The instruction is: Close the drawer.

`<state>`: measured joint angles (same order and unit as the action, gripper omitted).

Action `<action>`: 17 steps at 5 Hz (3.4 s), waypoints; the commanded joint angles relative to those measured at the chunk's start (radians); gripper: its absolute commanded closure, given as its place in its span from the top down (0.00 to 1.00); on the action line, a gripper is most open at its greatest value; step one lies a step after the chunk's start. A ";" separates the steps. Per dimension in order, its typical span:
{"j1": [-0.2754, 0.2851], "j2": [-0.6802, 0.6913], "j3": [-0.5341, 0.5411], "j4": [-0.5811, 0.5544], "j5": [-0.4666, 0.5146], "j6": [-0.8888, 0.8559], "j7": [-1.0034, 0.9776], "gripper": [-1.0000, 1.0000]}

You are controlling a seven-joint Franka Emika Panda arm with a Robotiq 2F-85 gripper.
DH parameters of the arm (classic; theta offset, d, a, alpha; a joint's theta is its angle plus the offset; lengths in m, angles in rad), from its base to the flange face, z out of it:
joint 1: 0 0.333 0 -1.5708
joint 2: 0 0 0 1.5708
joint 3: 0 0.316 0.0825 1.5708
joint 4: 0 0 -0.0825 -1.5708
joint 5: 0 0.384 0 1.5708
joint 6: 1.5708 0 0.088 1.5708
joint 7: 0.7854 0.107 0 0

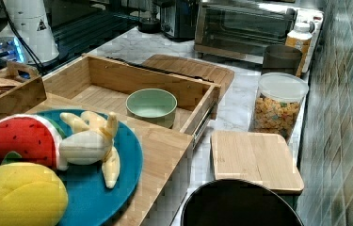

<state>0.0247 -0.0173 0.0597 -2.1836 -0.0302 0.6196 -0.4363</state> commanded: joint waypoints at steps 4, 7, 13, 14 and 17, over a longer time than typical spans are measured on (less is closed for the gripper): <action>0.019 0.155 0.009 -0.079 -0.309 0.195 -0.029 0.00; -0.044 0.196 0.003 -0.040 -0.261 0.201 -0.129 0.00; -0.307 0.200 -0.110 -0.017 -0.216 0.323 -0.514 0.00; -0.366 0.186 -0.142 0.029 -0.226 0.276 -0.590 0.00; -0.518 0.341 -0.219 0.243 -0.110 0.327 -0.901 0.00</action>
<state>-0.3413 0.2898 -0.0469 -2.1777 -0.1661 0.8750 -1.2588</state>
